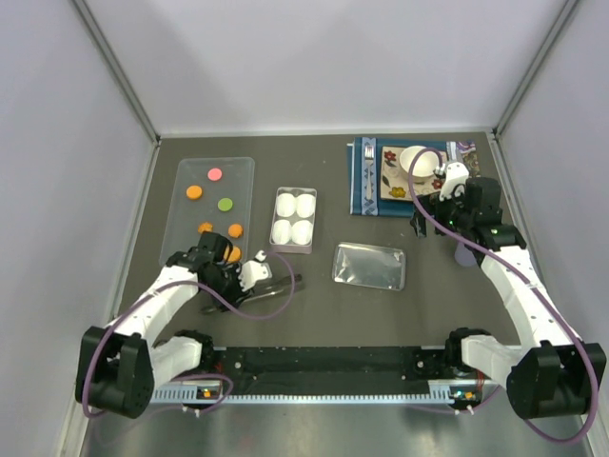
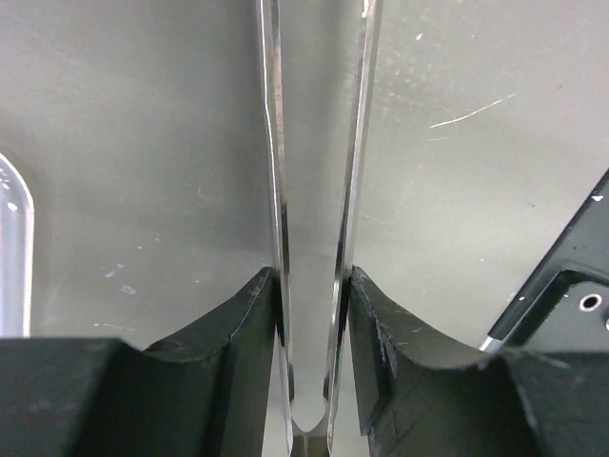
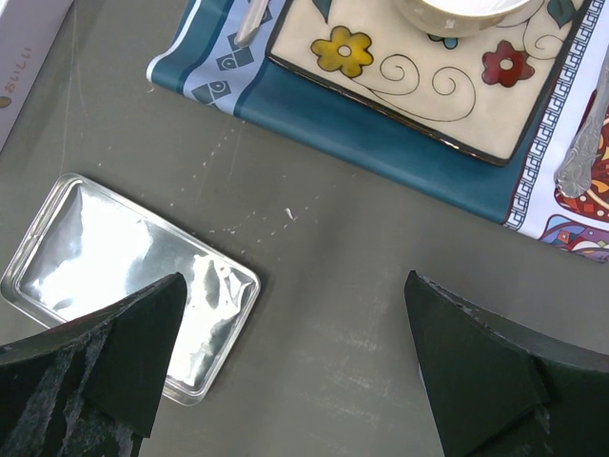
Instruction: Pack the cookies
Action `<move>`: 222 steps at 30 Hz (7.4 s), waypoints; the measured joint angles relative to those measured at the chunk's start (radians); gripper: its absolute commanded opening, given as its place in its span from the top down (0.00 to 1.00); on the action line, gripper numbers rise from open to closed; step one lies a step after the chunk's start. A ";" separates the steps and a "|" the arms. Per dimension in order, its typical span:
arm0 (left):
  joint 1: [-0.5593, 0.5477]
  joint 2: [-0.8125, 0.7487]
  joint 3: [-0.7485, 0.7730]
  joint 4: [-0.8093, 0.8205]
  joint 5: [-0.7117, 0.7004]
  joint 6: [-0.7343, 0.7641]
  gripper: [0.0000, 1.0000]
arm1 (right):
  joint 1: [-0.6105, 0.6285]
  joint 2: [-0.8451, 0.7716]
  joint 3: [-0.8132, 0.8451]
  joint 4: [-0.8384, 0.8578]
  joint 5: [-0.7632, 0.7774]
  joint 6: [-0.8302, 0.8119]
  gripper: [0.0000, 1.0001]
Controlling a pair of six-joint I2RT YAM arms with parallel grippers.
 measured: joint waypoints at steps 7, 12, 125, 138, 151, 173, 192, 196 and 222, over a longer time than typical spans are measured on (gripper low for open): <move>0.000 -0.080 0.082 -0.072 0.050 -0.011 0.60 | 0.000 0.000 0.000 0.000 0.000 0.000 0.01; 0.000 -0.119 0.163 -0.124 0.072 -0.028 0.58 | 0.000 0.000 0.000 0.000 0.000 0.000 0.01; 0.504 0.240 0.392 0.267 -0.031 -0.446 0.53 | 0.000 0.014 0.000 0.000 -0.004 0.000 0.01; 0.504 0.245 0.370 0.282 -0.011 -0.445 0.51 | 0.000 0.014 0.000 0.000 -0.003 0.000 0.01; 0.504 0.260 0.365 0.297 -0.009 -0.444 0.51 | 0.000 0.014 0.000 0.000 0.001 0.000 0.01; 0.504 0.280 0.355 0.298 -0.017 -0.416 0.77 | 0.000 0.014 0.000 0.000 0.001 0.000 0.01; 0.504 0.158 0.397 0.163 0.079 -0.398 1.00 | 0.000 0.014 0.000 0.000 0.001 0.000 0.01; 0.504 0.109 0.407 0.146 0.118 -0.398 1.00 | 0.000 0.014 0.000 0.000 0.001 0.000 0.01; 0.116 0.124 0.492 0.176 0.082 -0.537 1.00 | 0.000 0.019 0.000 0.000 0.014 -0.007 0.01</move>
